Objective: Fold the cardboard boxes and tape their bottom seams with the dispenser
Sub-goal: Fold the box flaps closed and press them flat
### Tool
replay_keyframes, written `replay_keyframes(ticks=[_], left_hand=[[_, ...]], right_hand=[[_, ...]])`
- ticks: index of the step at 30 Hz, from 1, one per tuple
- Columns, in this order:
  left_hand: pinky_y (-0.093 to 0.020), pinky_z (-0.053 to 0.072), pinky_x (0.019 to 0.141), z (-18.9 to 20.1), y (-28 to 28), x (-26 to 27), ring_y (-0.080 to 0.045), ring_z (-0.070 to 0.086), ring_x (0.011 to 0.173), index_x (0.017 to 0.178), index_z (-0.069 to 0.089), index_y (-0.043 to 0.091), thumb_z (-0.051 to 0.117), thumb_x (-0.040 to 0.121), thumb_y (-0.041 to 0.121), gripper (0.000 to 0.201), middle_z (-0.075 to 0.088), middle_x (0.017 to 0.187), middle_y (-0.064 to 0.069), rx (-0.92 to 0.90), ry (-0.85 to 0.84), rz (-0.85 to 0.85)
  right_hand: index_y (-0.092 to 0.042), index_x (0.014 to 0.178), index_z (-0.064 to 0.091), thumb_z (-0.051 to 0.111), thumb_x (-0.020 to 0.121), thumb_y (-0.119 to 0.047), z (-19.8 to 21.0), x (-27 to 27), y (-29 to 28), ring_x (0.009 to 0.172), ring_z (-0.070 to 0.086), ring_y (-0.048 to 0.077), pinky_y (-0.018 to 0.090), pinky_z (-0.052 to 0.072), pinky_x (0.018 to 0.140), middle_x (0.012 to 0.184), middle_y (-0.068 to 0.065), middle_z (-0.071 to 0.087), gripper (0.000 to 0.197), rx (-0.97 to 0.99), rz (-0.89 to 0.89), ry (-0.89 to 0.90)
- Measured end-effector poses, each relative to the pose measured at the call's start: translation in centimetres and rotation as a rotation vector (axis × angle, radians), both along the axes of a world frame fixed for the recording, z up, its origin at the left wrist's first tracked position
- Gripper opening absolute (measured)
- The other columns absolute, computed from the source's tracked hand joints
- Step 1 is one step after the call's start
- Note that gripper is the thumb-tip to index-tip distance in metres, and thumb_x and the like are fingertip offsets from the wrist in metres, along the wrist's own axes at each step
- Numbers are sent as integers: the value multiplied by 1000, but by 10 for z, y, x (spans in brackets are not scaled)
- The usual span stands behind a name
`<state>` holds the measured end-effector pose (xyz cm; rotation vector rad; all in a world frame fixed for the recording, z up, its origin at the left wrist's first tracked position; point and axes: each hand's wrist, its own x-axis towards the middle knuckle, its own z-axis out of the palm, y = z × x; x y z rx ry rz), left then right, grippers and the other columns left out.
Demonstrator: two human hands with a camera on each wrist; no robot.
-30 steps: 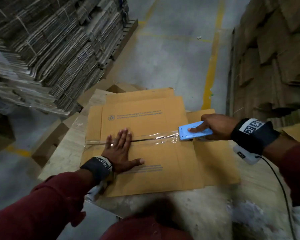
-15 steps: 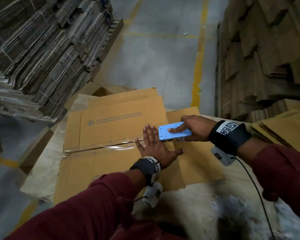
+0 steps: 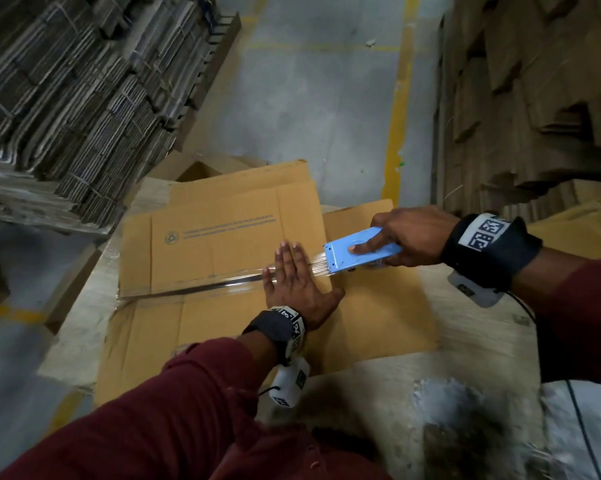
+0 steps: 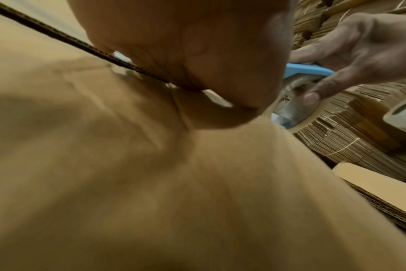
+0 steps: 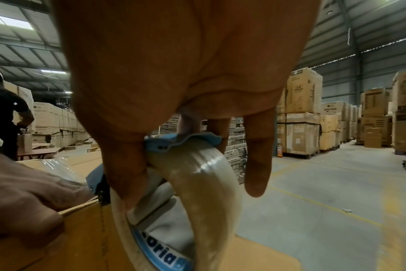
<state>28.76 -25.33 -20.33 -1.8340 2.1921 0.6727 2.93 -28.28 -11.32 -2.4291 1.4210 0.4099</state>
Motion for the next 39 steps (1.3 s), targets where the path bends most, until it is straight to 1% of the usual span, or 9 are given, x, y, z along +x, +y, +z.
replay_keyframes(ticks=[6,10,13,18,22,27,32,36,39], left_hand=[[-57,-7,126,-4,-3,6,-24,-26,156,158,-28,16,27,75,92,126,-32,167,-6,5,-46,-10],[-63,-12,122,1,-1,5,-26,-33,153,156,-33,17,26,73,94,127,-38,164,-8,-3,-81,-28],[-65,-15,120,10,2,2,-29,-36,151,157,-31,18,23,71,93,126,-38,164,-11,-133,-93,-92],[-66,-11,121,21,-7,0,-27,-26,156,166,11,32,25,87,84,96,-23,171,-6,-361,-94,-568],[-66,-15,119,30,-17,-1,-27,-23,157,142,48,41,12,83,91,86,-20,171,-7,-315,-192,-679],[-68,-11,118,41,-28,-9,-28,-26,156,132,58,37,6,77,96,96,-23,171,-5,-294,-234,-798],[-68,-17,117,48,-36,-16,-28,-28,155,139,59,36,17,77,99,97,-23,171,-3,-251,-299,-848],[-69,-23,113,53,-44,-31,-29,-32,153,133,66,37,13,75,101,101,-21,171,-2,-196,-393,-907],[-69,-26,110,48,-50,-48,-30,-34,152,132,69,36,6,67,105,114,-18,172,1,-180,-498,-967]], right_hand=[[-81,130,31,42,82,-85,28,-55,9,94,62,18,36,51,73,98,-10,46,49,45,-76,-30],[-70,134,43,59,89,-67,38,-79,32,95,63,22,27,40,72,103,0,55,48,27,-112,25],[-66,133,51,63,89,-64,12,-64,27,96,65,27,31,48,74,103,1,54,45,19,-131,60],[-62,132,55,68,87,-57,-50,-46,26,101,65,29,36,53,79,110,0,58,47,122,-221,12],[-59,129,60,74,83,-49,-69,-20,18,99,66,24,36,55,79,110,-5,65,49,227,-262,-27],[-47,125,69,65,81,-23,-57,0,-6,97,63,21,26,47,77,118,-6,69,50,332,-358,-3],[-20,93,80,74,68,-52,-76,-1,-7,78,71,24,37,62,70,95,3,77,41,416,-417,169],[-27,122,74,70,94,-32,-79,-19,5,94,60,20,27,46,84,126,-4,70,29,494,-429,128],[-47,123,70,69,89,-26,-87,-33,17,120,48,29,42,42,88,124,-11,59,40,363,-480,138]])
